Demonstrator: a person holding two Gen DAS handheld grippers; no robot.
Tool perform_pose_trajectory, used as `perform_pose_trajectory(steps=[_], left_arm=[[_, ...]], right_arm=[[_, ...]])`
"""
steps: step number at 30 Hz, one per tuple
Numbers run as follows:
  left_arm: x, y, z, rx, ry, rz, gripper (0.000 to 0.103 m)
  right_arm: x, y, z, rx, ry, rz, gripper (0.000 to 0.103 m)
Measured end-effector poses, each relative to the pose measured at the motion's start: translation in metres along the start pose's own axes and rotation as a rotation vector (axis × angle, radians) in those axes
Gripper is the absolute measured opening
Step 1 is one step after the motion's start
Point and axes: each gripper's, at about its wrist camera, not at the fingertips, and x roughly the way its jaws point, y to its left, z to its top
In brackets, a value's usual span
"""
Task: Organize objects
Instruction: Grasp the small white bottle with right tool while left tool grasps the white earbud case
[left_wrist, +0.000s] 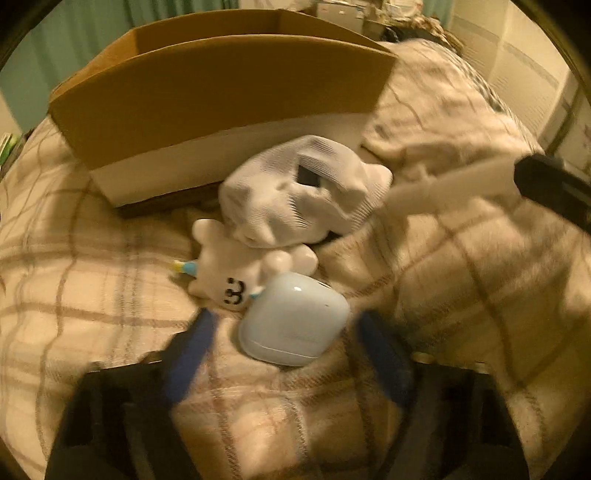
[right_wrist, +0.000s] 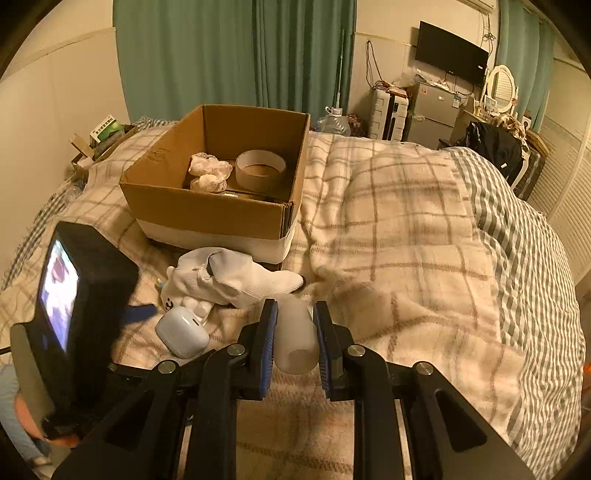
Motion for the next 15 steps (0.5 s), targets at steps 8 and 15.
perform_pose_trajectory(steps=[8,15], left_arm=[[-0.021,0.001,-0.011,-0.008,-0.034,-0.019,0.056],[-0.067,0.018,-0.021,-0.077,-0.116,-0.044,0.056]], right_arm=[[-0.015,0.006,-0.004,-0.007,-0.025,-0.018,0.019],[-0.039,0.012,-0.005,-0.012,-0.059,-0.033,0.019]])
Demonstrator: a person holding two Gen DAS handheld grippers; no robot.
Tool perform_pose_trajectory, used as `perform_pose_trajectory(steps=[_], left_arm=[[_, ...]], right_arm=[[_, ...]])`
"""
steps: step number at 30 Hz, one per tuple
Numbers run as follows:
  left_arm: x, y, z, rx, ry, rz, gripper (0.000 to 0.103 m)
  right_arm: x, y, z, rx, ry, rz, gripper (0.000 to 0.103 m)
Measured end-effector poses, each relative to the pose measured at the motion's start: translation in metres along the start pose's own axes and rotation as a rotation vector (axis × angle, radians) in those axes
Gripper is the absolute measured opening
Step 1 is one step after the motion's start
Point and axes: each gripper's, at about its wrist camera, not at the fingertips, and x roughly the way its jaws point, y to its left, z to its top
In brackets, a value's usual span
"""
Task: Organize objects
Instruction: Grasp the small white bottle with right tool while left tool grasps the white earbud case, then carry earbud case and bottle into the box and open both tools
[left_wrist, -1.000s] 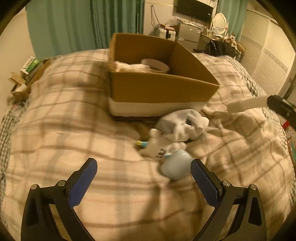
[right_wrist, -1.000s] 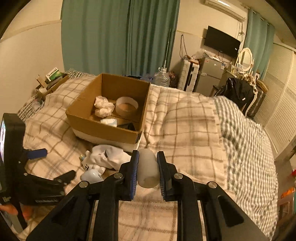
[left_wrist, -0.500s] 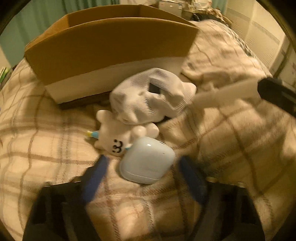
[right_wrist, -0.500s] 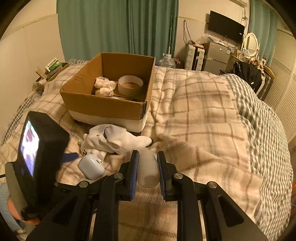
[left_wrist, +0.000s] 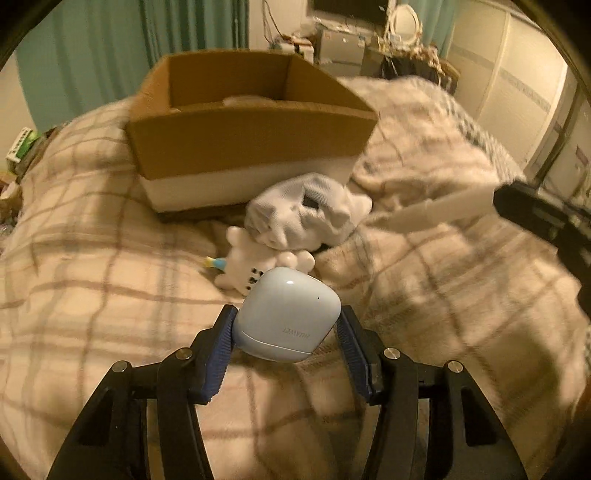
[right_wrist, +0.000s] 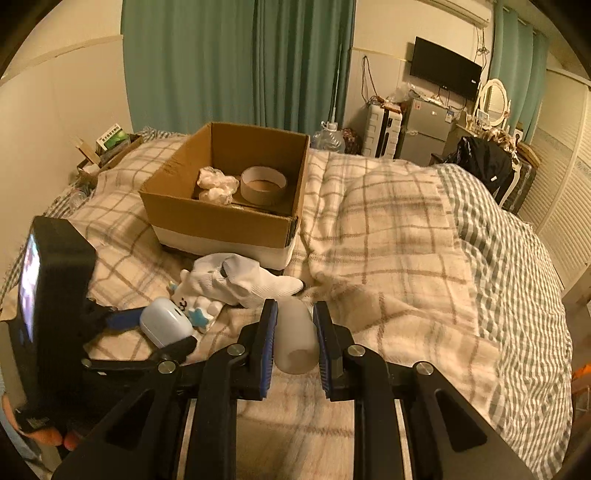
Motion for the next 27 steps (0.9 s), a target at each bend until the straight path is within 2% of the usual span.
perform_pose_trajectory(steps=[4,10,20,27], left_arm=[[-0.021,0.017,0.01,-0.036,-0.041,-0.02,0.056],[-0.058,0.016,0.032,-0.039,-0.125,-0.052,0.056],[-0.103,0.025,0.098,0.005,-0.254,-0.043,0.056],[-0.092,0.037,0.153,0.036,-0.303,0.025,0.056]], right_arm=[[-0.015,0.005,0.001,-0.008,-0.021,-0.005,0.019],[-0.044,0.012,0.019,-0.035,-0.081,-0.012,0.019],[-0.069,0.025,0.093,-0.107,-0.205,-0.014,0.019],[-0.044,0.029,0.151,-0.127,-0.252,0.016,0.019]])
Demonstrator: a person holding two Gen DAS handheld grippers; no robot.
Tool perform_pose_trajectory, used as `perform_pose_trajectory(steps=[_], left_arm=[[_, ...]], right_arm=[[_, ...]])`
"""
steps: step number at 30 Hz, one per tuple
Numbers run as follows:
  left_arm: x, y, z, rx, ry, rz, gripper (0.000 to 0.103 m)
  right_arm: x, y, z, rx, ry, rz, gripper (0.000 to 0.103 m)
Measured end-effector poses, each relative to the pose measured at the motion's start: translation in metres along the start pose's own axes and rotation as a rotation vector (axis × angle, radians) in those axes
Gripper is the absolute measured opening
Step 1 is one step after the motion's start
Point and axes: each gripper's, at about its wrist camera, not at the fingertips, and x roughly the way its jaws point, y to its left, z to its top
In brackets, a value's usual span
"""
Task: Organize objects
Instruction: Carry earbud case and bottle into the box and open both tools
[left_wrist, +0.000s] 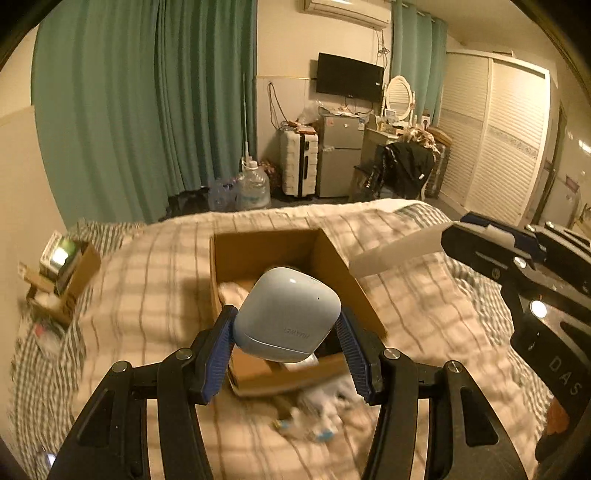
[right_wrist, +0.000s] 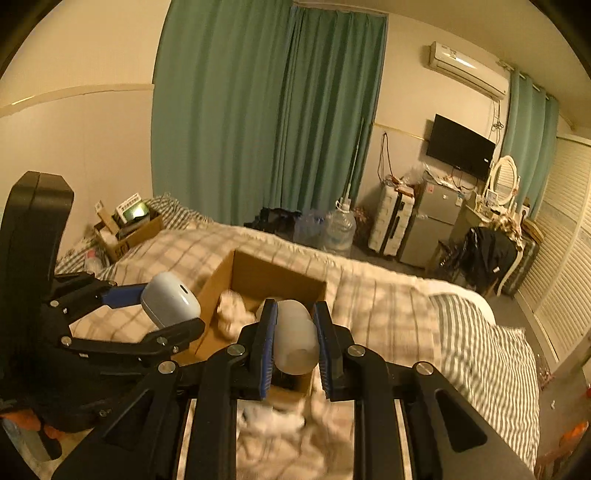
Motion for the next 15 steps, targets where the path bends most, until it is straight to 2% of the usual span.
perform_pose_trajectory(steps=[4,7,11,15], left_arm=[[0.03,0.009,0.015,-0.002,0.008,-0.016,0.056],[0.054,0.015,0.02,0.0,0.017,-0.012,0.056],[0.09,0.023,0.023,-0.012,0.042,-0.005,0.056],[0.117,0.028,0.018,-0.028,0.062,0.007,0.056]], right_arm=[[0.036,-0.004,0.015,-0.004,-0.008,0.019,0.019],[0.074,-0.007,0.018,-0.004,0.028,0.041,0.019],[0.129,-0.013,0.011,0.012,0.09,0.073,0.019],[0.163,-0.018,-0.001,0.024,0.124,0.084,0.019]])
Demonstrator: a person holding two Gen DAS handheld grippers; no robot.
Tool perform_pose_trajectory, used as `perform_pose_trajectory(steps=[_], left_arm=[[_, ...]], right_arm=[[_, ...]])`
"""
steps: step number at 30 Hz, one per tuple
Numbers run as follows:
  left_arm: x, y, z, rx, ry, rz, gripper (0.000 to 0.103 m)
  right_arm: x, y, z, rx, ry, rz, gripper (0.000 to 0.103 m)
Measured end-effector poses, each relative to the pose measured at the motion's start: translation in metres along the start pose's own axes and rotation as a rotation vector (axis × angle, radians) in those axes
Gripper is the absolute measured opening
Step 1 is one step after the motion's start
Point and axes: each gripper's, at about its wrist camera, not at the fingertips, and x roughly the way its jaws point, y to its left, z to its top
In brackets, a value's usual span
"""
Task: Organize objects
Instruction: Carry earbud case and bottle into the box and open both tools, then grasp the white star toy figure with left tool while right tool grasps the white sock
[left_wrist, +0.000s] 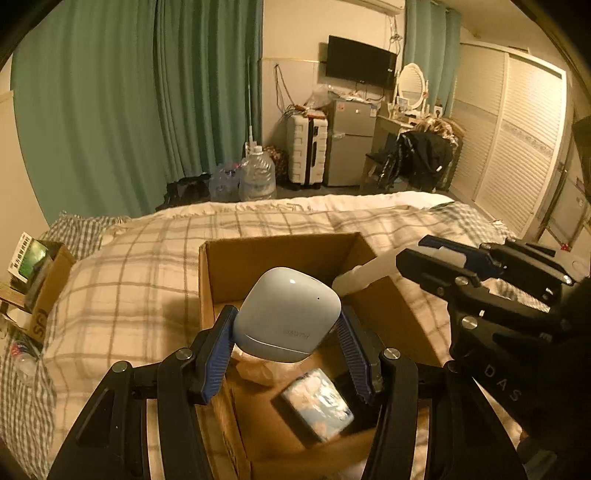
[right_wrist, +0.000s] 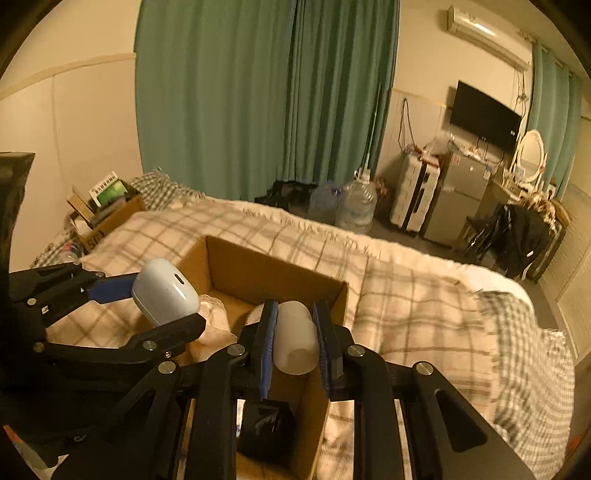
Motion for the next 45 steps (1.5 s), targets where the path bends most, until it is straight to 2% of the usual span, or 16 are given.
perform_pose_trajectory(steps=[5,8,9,10,11,12,13,15,20,23,24,29,34,37,45], left_arm=[[0.017,0.004,-0.008,-0.021,0.023,-0.006,0.057],[0.015,0.005,-0.013,-0.037,0.03,-0.004,0.059],[0.012,0.005,-0.013,-0.036,0.027,-0.01,0.065],[0.007,0.004,-0.014,-0.034,0.023,-0.005,0.071],[0.0,0.004,-0.013,-0.036,0.012,0.011,0.084],[-0.007,0.005,-0.013,-0.039,-0.004,0.024,0.091],[-0.018,0.004,-0.014,-0.043,-0.028,0.029,0.093],[-0.034,0.005,-0.014,-0.043,-0.047,0.024,0.093],[-0.082,0.0,-0.023,-0.035,-0.077,0.037,0.093],[-0.107,-0.006,-0.033,-0.027,-0.086,0.033,0.093],[-0.114,-0.007,-0.038,-0.026,-0.092,0.035,0.093],[-0.135,-0.013,-0.067,-0.045,-0.102,0.033,0.093],[-0.126,-0.015,-0.093,-0.102,-0.066,0.043,0.094],[-0.113,-0.014,-0.106,-0.119,-0.038,0.072,0.094],[-0.063,-0.022,-0.143,-0.133,0.08,0.063,0.094]], right_arm=[[0.01,-0.009,-0.012,0.051,-0.04,0.034,0.025],[0.0,-0.015,-0.01,0.091,-0.061,0.031,0.042],[-0.007,-0.017,-0.009,0.103,-0.074,0.025,0.049],[-0.013,-0.019,-0.007,0.113,-0.084,0.02,0.052],[-0.023,-0.022,-0.007,0.127,-0.093,0.016,0.053],[-0.029,-0.024,-0.007,0.135,-0.094,0.01,0.054],[-0.037,-0.025,-0.006,0.142,-0.09,-0.001,0.057],[-0.053,-0.025,-0.009,0.144,-0.073,-0.025,0.062],[-0.103,-0.022,-0.021,0.135,-0.046,-0.114,0.063],[-0.137,-0.016,-0.035,0.128,-0.055,-0.126,0.065],[-0.146,-0.014,-0.04,0.128,-0.056,-0.135,0.069],[-0.17,-0.003,-0.067,0.124,-0.054,-0.141,0.074],[-0.165,-0.001,-0.088,0.146,-0.043,-0.113,0.09],[-0.152,-0.002,-0.104,0.158,-0.019,-0.117,0.093],[-0.099,-0.008,-0.146,0.157,0.111,-0.158,0.095]])
